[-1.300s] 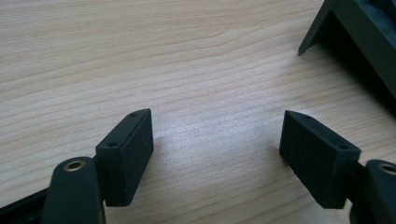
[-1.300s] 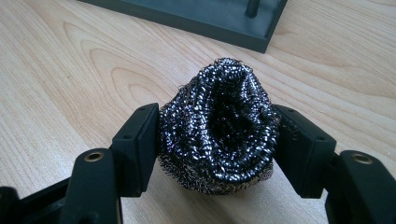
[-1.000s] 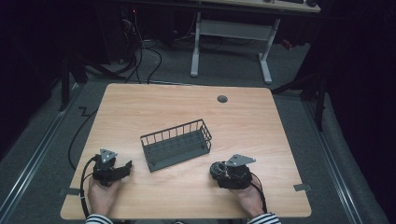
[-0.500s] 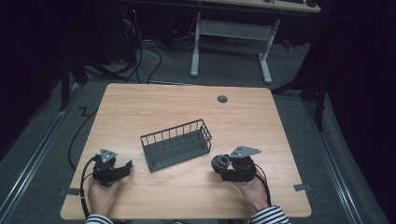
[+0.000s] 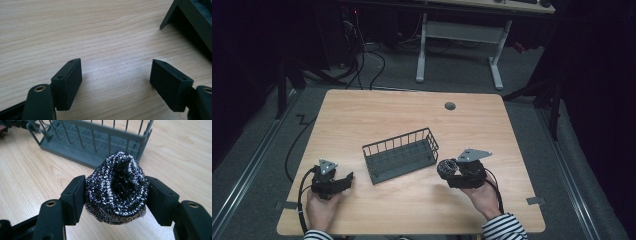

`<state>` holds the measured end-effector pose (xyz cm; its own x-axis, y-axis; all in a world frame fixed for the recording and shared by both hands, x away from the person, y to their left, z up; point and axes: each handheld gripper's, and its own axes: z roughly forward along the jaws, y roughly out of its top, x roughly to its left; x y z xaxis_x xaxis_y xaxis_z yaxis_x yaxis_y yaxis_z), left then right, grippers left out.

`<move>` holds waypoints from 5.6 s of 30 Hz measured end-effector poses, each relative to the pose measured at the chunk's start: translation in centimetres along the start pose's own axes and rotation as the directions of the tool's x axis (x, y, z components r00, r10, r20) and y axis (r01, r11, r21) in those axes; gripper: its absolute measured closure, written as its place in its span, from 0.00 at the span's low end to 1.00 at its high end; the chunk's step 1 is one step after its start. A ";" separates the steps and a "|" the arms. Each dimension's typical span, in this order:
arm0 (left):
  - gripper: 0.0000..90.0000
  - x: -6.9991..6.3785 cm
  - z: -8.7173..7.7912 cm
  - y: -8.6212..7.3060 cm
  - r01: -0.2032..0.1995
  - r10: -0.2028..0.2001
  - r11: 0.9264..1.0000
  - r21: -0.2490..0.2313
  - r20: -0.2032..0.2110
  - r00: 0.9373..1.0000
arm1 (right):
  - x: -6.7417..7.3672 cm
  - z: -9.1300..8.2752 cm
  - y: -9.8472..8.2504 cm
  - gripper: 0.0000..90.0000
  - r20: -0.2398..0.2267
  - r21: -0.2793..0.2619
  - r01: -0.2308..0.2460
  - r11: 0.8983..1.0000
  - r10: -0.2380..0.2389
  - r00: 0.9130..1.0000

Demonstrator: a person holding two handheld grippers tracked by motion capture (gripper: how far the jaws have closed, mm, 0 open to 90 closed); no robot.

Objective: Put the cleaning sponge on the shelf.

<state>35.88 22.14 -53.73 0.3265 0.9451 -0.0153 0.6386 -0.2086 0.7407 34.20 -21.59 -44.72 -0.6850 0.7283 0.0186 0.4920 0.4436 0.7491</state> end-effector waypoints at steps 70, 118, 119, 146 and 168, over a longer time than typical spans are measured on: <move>0.29 -0.1 0.1 0.1 0.005 -0.005 1.000 0.000 -0.003 1.000 | 0.4 9.2 10.4 0.38 -0.018 0.126 0.058 0.990 -0.057 0.998; 0.30 0.0 0.0 0.0 0.007 -0.007 1.000 -0.001 -0.006 1.000 | -2.9 -5.1 7.0 0.43 -0.037 -0.247 -0.122 0.961 0.116 0.993; 0.30 0.0 0.0 0.0 0.007 -0.007 1.000 -0.001 -0.006 1.000 | -2.9 -5.5 6.9 0.43 -0.026 -0.249 -0.121 0.961 0.118 0.993; 0.29 -0.1 0.0 0.0 0.005 -0.005 1.000 0.001 -0.005 1.000 | -5.5 -6.8 -2.1 0.46 0.079 -0.240 -0.225 0.944 0.250 0.965; 0.28 -0.1 -0.1 -0.1 0.005 -0.005 1.000 0.001 -0.003 1.000 | -7.8 -2.9 -9.1 0.43 0.182 -0.156 -0.322 0.934 0.347 0.920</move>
<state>35.76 22.05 -53.73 0.3211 0.9469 -0.0169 0.6411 -0.2042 0.7398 33.56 -32.79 -49.76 -0.3613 0.9192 0.1566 0.5959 0.0985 0.7970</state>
